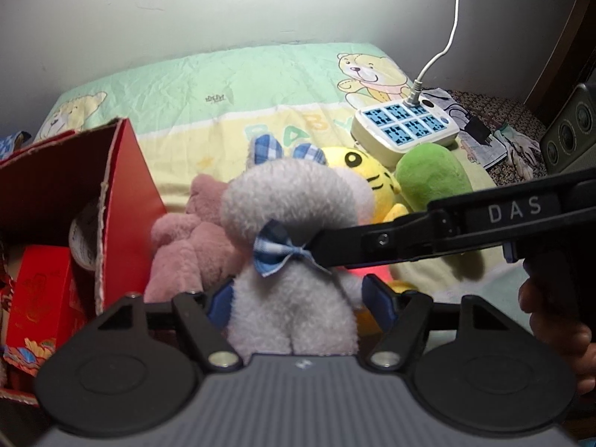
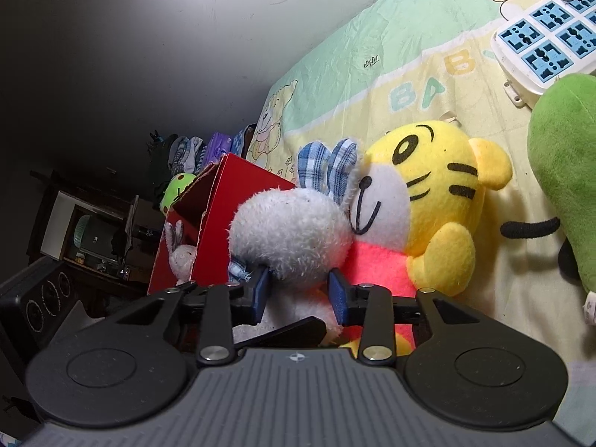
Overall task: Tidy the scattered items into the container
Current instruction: 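Lift the white bunny and carry it toward the red box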
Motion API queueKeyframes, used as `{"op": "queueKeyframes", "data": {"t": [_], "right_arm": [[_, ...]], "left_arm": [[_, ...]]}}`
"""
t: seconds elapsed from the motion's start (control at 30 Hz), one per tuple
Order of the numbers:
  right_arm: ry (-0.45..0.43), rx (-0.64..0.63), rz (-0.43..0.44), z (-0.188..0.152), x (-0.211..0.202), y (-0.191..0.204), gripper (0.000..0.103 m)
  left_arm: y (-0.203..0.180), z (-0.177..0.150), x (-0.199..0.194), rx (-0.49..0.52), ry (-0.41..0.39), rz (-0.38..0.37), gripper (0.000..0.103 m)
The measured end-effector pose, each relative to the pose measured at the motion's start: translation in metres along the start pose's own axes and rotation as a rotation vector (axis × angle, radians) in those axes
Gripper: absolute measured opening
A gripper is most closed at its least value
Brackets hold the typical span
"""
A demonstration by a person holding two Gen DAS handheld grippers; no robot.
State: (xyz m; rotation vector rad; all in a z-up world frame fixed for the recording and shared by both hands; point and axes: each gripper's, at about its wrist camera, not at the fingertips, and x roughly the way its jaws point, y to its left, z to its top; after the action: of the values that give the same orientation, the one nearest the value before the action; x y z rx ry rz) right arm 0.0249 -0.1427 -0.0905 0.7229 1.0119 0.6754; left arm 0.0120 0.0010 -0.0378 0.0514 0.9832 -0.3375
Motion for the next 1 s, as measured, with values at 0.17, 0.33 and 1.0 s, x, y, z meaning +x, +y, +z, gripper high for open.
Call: {"op": "queueKeyframes", "data": {"t": [0.17,0.33,1.0], "right_arm": [[0.005,0.020,0.000,-0.018,-0.006,0.003,0.039],[-0.025,0.026,-0.051,-0.035,-0.009,0.005,0.048],[-0.028,-0.030,-0.030,-0.051,0.012,0.025,0.046]], "left_arm": [[-0.006,-0.017,-0.003,-0.008,0.027,-0.067,0.072],[-0.013,-0.028,0.001,0.030,0.029,-0.053,0.072],[0.000,-0.044,0.001,-0.011,0.004,-0.060,0.074]]}}
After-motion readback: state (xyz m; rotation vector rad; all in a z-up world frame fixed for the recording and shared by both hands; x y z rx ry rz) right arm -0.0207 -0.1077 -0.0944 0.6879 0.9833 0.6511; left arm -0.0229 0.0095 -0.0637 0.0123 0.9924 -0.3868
